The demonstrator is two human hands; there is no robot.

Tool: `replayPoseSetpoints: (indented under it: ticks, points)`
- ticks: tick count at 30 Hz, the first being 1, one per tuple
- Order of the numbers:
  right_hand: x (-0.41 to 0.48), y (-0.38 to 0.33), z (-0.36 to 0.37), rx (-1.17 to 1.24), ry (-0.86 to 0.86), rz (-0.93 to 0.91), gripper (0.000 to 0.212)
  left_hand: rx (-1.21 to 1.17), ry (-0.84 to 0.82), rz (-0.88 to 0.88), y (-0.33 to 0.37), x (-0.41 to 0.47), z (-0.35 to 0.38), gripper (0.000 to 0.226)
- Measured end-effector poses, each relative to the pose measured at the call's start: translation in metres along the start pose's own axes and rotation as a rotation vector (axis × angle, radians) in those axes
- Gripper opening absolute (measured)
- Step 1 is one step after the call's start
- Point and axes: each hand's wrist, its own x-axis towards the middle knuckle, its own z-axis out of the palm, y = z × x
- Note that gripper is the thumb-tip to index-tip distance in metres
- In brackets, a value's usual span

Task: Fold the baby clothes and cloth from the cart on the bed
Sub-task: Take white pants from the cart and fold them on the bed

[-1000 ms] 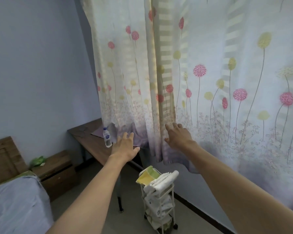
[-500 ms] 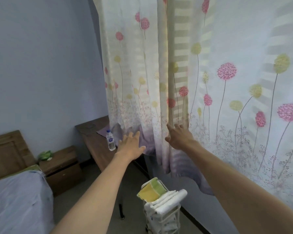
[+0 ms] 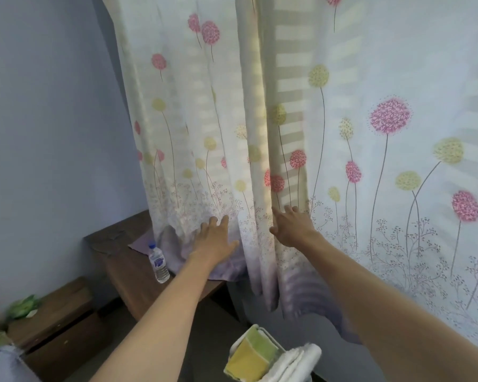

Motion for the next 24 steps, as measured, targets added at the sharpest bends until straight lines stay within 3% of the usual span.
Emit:
replayPoseSetpoints:
  ticks: [12,24]
  points:
    - [0.087,-0.037,0.014,-0.017,-0.013,0.17,0.066,0.025,-0.045,0.184,-0.048,0.127,-0.001,0.089]
    - [0.078,0.003,0.083,0.012,-0.107,0.38,0.074,-0.023,-0.209,0.328,-0.024,0.167,0.088,0.091]
